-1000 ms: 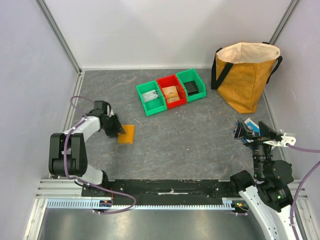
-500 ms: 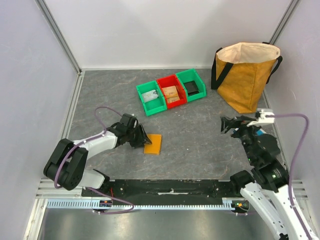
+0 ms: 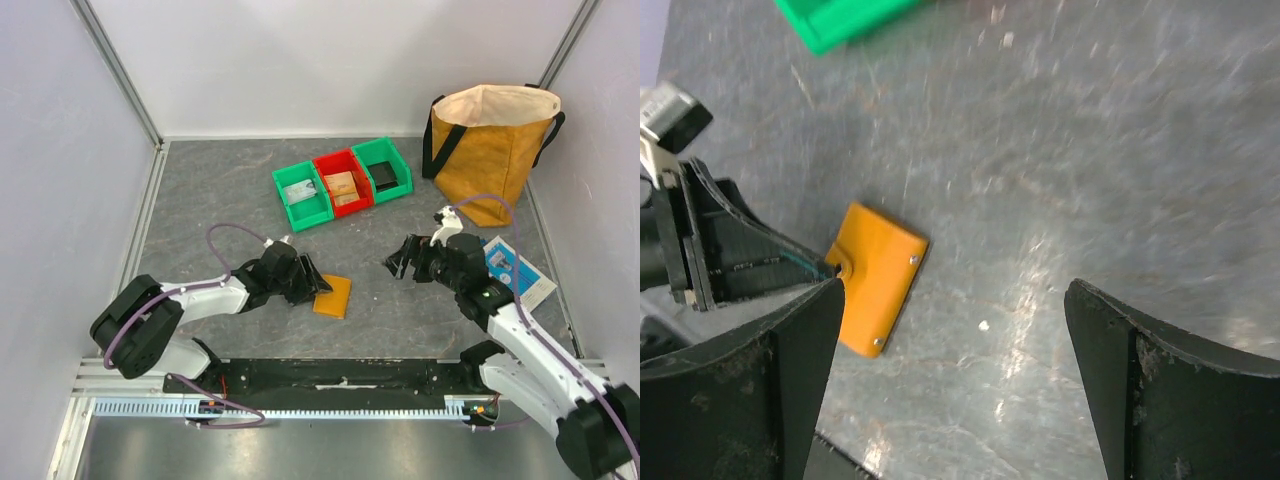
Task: Take the credit cards out of the card holder
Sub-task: Move the card holder to the center of the board, then open the card holder at the center of the board.
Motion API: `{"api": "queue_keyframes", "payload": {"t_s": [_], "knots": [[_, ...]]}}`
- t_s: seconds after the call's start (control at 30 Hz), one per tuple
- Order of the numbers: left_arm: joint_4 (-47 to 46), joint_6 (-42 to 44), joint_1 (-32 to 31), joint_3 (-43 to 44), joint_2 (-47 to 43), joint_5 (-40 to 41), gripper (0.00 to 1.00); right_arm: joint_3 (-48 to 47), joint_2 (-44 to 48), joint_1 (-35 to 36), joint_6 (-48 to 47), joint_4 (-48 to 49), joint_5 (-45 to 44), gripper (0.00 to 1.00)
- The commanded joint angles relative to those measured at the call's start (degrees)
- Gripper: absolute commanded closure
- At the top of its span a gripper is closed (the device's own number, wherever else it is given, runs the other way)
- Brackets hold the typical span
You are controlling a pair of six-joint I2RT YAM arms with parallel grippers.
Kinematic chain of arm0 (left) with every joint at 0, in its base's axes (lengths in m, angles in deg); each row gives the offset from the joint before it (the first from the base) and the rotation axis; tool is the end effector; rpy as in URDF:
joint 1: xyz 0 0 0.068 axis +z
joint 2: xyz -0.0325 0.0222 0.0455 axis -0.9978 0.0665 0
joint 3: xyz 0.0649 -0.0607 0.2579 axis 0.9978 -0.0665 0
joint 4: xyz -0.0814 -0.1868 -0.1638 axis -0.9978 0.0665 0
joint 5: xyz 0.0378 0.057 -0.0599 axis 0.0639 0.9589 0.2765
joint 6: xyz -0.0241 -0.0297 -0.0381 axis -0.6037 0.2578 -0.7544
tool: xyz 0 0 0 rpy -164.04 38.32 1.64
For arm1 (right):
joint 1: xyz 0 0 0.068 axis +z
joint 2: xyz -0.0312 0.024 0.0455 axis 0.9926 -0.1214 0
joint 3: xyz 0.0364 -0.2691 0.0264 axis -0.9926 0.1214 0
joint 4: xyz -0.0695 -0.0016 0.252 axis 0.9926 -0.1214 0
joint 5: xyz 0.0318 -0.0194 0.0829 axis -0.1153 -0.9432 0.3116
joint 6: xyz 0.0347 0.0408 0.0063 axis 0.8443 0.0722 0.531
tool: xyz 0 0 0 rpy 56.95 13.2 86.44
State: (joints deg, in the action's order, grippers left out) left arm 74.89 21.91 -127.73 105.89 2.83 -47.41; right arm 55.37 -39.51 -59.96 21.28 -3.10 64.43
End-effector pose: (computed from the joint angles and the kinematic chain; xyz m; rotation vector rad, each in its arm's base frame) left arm 0.1875 -0.1737 0.1458 -0.3898 2.5915 -0.9670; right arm 0.1673 0.0769 0.2414 -0.0198 2.0939 0.6931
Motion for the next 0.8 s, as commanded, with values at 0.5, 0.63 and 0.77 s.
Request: {"api": "queue_keyframes", "payload": {"t_s": [0.5,0.63,0.77], "knots": [[-9.72,-3.37,-4.16,-7.12,-3.28,1.65,0.48,12.36,-28.74,10.41,25.69,36.04,11.9,0.18],[-12.0,-4.69,-5.39,-7.12,-1.52,1.83,0.52,12.18,-33.04,12.7,25.51,36.91,11.2,0.21],[-13.59,-5.57,-6.45,-6.95,-0.11,1.74,0.57,11.57,-36.91,14.02,25.16,38.23,10.67,0.23]]}}
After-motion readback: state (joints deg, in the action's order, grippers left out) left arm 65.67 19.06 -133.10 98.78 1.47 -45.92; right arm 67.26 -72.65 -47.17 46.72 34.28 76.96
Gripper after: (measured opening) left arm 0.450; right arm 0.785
